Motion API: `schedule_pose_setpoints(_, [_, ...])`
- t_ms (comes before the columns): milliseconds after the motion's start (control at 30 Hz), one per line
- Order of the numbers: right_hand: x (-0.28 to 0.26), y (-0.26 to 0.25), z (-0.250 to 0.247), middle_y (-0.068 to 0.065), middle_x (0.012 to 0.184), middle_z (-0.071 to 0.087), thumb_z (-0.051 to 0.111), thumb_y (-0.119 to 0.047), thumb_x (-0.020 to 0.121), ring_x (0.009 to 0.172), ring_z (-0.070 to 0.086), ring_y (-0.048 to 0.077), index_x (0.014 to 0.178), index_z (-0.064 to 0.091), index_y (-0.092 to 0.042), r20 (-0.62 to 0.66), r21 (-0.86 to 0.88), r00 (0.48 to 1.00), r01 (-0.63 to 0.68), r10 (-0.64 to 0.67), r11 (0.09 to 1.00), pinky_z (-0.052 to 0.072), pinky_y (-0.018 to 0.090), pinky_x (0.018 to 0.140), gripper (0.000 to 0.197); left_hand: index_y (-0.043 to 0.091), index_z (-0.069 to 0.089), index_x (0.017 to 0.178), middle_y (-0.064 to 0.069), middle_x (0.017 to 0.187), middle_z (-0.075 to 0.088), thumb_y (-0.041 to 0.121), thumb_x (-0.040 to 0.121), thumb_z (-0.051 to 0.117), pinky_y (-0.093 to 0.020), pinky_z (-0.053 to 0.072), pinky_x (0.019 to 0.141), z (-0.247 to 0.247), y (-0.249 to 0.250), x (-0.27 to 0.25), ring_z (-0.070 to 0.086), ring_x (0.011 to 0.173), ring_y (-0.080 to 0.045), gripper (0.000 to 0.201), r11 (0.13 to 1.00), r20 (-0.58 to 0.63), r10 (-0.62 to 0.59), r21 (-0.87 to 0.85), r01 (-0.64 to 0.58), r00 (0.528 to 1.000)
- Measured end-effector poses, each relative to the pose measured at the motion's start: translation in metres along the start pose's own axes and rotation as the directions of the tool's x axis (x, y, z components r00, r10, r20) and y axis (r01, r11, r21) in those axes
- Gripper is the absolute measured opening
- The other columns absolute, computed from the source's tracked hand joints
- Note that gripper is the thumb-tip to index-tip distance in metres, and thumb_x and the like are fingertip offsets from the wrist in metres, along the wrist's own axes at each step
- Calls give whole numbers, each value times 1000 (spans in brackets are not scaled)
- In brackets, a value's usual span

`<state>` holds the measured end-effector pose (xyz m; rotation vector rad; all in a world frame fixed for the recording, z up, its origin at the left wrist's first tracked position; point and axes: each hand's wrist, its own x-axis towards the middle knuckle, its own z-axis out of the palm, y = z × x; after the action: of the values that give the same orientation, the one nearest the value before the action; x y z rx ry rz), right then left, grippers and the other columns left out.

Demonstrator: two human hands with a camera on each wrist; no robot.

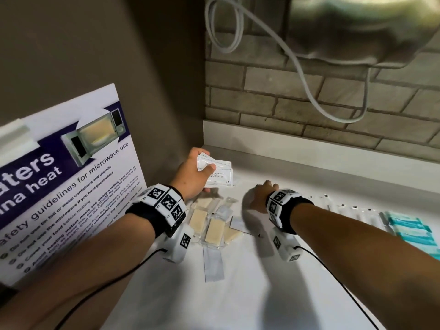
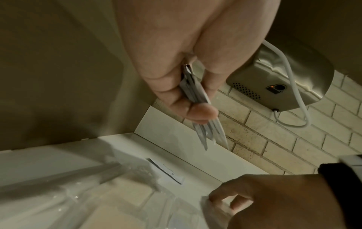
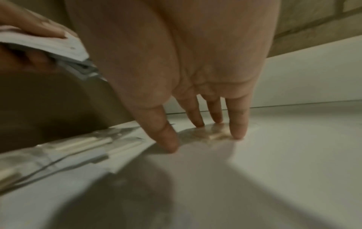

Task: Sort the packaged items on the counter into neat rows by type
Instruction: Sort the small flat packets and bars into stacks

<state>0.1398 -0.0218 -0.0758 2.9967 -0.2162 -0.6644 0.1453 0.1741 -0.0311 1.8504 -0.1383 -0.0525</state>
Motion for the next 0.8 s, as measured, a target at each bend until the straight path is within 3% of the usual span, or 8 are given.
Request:
schedule_pose_setpoints(200, [-23,-40,-4,12,126,49,48,-18,92,121,40,33,123,61,-17,-30,-2,958,284,-284,959,38,39,96,33,18,46,116,-14,114,63,10,96,55,-30,54,49,3,-2,8,69,86,-32,23,1000,12,22,8,-22,1000])
schedule_pose_setpoints(333, [-45,-49,-5,11,121,60,56,-10,90,114,55,30,120,60,-8,-105,111,899,435,-425,894,48,38,94,31,20,45,114,-14,116,60,9,96,54,-24,52,42,6,-1,11,66,86,-30,23,999,22,35,-7,-35,999])
schedule_pose_setpoints(467, [-55,-34,-6,0,93,63,55,-16,88,89,62,22,98,57,-18,-214,324,906,419,-366,848,48,27,65,10,23,43,113,-13,117,59,11,96,55,-28,54,46,12,-1,10,67,86,-28,23,998,48,51,36,-53,998])
schedule_pose_setpoints(533, [-58,-16,-6,3,109,65,55,-23,88,103,62,26,113,59,-18,-191,397,944,325,-269,858,51,32,79,26,24,44,112,-13,117,58,12,96,56,-30,54,47,17,0,6,67,85,-27,24,996,75,65,57,-69,995])
schedule_pose_setpoints(633, [-67,18,-2,6,142,47,67,-35,84,127,49,24,146,33,-12,-146,545,986,145,-77,826,41,30,100,74,19,45,118,-9,114,58,13,96,56,-34,58,53,31,2,-10,66,86,-25,26,994,127,77,68,-86,989])
schedule_pose_setpoints(700, [-81,34,0,7,146,42,79,-36,75,125,50,24,150,20,-14,-164,705,986,128,-15,697,43,29,94,98,20,44,123,-6,113,60,17,97,55,-27,58,62,42,1,-25,66,85,-21,29,991,208,66,104,-89,976])
schedule_pose_setpoints(767, [-98,42,3,6,136,46,84,-28,70,99,61,22,149,15,-20,-184,789,982,170,-37,590,50,27,75,105,24,42,126,-4,113,60,20,97,55,-19,55,69,56,0,-45,66,86,-16,32,988,305,53,121,-94,951])
schedule_pose_setpoints(800, [-107,45,6,3,123,51,83,-23,71,81,62,18,147,18,-21,-173,793,983,172,-55,584,51,24,63,100,27,40,128,-5,116,60,22,97,55,-23,56,78,64,-2,-55,66,91,-18,35,987,359,57,120,-107,932])
